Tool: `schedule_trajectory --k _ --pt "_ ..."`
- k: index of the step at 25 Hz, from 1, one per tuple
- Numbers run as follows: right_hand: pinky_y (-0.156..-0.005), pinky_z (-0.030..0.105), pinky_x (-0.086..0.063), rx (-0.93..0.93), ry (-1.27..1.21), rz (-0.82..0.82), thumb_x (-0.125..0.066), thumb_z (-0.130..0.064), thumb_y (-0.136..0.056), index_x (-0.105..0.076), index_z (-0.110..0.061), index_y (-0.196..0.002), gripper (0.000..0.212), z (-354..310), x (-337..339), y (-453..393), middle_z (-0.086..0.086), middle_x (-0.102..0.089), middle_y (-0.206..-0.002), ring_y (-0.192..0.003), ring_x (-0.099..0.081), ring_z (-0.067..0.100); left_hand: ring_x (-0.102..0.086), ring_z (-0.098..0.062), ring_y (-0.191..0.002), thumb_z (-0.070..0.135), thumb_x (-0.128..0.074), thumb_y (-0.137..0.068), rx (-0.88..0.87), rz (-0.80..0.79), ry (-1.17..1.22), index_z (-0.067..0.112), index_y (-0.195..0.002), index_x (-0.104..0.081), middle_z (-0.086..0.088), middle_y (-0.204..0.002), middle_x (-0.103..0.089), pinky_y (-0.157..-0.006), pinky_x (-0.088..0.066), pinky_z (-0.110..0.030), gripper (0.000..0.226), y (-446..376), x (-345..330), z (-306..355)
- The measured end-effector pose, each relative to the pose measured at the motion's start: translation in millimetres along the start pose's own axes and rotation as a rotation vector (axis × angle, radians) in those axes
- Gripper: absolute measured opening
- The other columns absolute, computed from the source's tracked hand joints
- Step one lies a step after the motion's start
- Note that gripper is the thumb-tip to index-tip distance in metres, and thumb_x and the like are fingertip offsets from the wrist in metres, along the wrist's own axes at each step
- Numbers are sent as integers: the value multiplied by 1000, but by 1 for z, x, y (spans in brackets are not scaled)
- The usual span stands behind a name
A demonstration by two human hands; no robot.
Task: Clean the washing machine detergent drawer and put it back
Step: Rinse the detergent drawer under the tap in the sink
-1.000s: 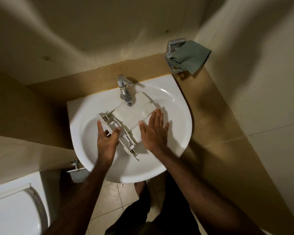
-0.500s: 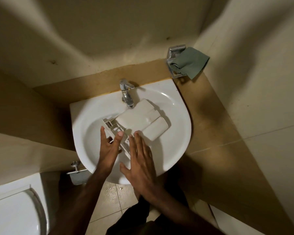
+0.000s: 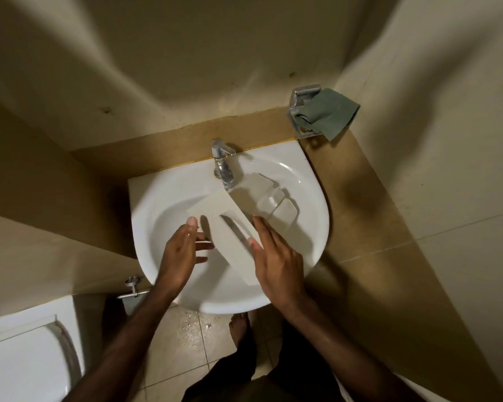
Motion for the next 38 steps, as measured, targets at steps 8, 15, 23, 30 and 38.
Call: schedule_trajectory --k 8,15,23,30,38 --pt "-90 21 -60 -306 -496 -366 -63 -22 -105 -66 -24 -133 28 39 95 -57 -16 -73 -120 -111 -69 -1 -66 -14 -105 34 -60 -98 -656 183 -674 32 -120 -65 9 -116 -71 -87 -55 -36 22 -96 10 95" --pt "-92 40 -63 -492 -677 -472 -65 -17 -102 -70 -28 -124 25 77 123 -128 -5 -79 -115 -106 -76 18 -49 -32 -135 3 -65 -87 -887 -223 -1234 20 -144 -52 -9 -141 -60 -104 -45 -49 60 -137 -34 136" --pt "-82 27 -62 -486 -679 -730 -57 -13 -105 -65 -8 -135 31 78 127 -187 12 -74 -124 -103 -75 20 -46 -39 -138 -5 -63 -79 -1014 -276 -1459 19 -140 -60 -11 -149 -55 -96 -51 -55 65 -127 -4 136" --pt "-84 28 -62 -504 -743 -947 -55 -11 -106 -64 -7 -134 30 47 110 -233 9 -76 -118 -97 -76 17 -62 -15 -115 8 -59 -77 -350 -506 -262 37 -128 -61 10 -127 -66 -92 -52 -34 59 -65 -4 147" --pt "-88 32 -63 -399 -609 -1075 -61 -13 -104 -66 -7 -133 31 -5 91 -272 12 -74 -123 -99 -75 18 -68 -16 -116 64 -88 -59 -93 -293 89 24 -120 -67 5 -115 -77 -110 -45 -48 76 -53 4 124"
Point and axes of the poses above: each hand's wrist, its own y-axis away from the middle knuckle, its own x-axis out of the back of the hand, z = x × y, the point moved 2 cm from there along -y, towards the middle knuckle
